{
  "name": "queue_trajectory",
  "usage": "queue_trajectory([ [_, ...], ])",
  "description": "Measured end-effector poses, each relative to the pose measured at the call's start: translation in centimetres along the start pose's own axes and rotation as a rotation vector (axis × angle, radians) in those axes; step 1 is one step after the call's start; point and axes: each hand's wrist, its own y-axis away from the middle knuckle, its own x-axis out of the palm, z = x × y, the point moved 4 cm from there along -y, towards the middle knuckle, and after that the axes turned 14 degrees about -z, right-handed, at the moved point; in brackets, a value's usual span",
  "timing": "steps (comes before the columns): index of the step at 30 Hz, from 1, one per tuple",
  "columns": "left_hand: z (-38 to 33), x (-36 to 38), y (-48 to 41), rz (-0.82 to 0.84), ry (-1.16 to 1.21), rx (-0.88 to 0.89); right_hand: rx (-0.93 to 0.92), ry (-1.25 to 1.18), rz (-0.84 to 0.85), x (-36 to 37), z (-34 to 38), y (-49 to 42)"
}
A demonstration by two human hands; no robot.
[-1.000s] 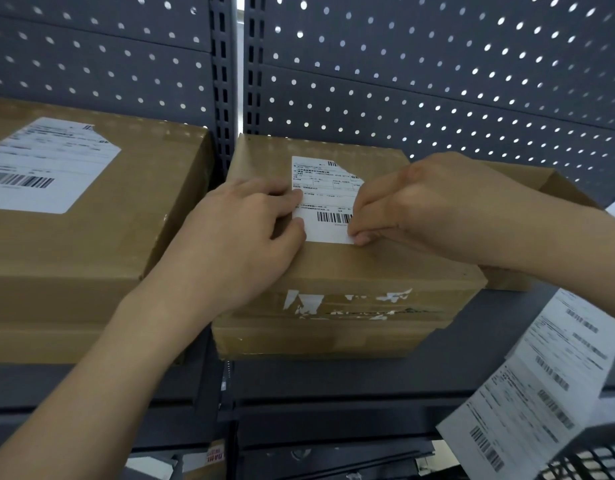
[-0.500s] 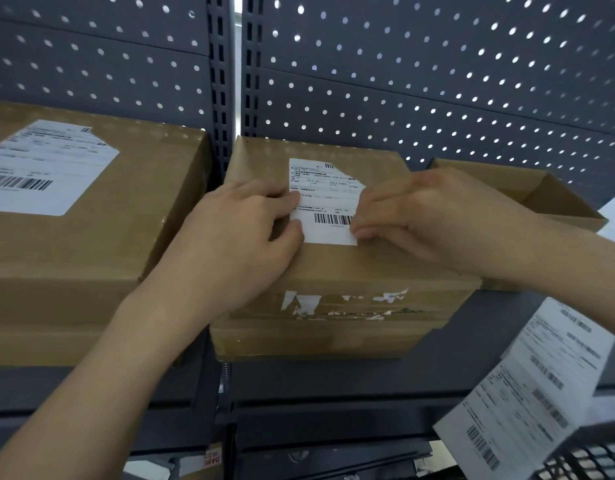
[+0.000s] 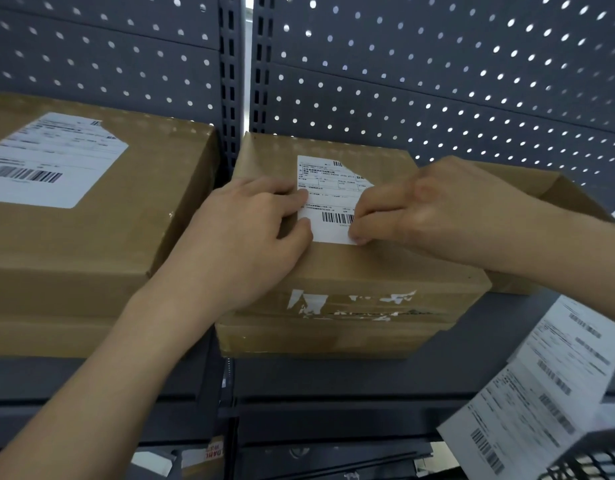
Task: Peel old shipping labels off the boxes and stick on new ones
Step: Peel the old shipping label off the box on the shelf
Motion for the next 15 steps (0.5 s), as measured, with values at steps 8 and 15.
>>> queue_trajectory([
  [8,0.1,0.1,-0.1,0.004,0.001,-0.009,0.148,-0.067,-0.086,0.9,-0.6,0.8],
  [15,0.1,0.0,0.0,0.005,0.005,-0.013,0.119,-0.255,-0.02,0.1,-1.4,0.5],
])
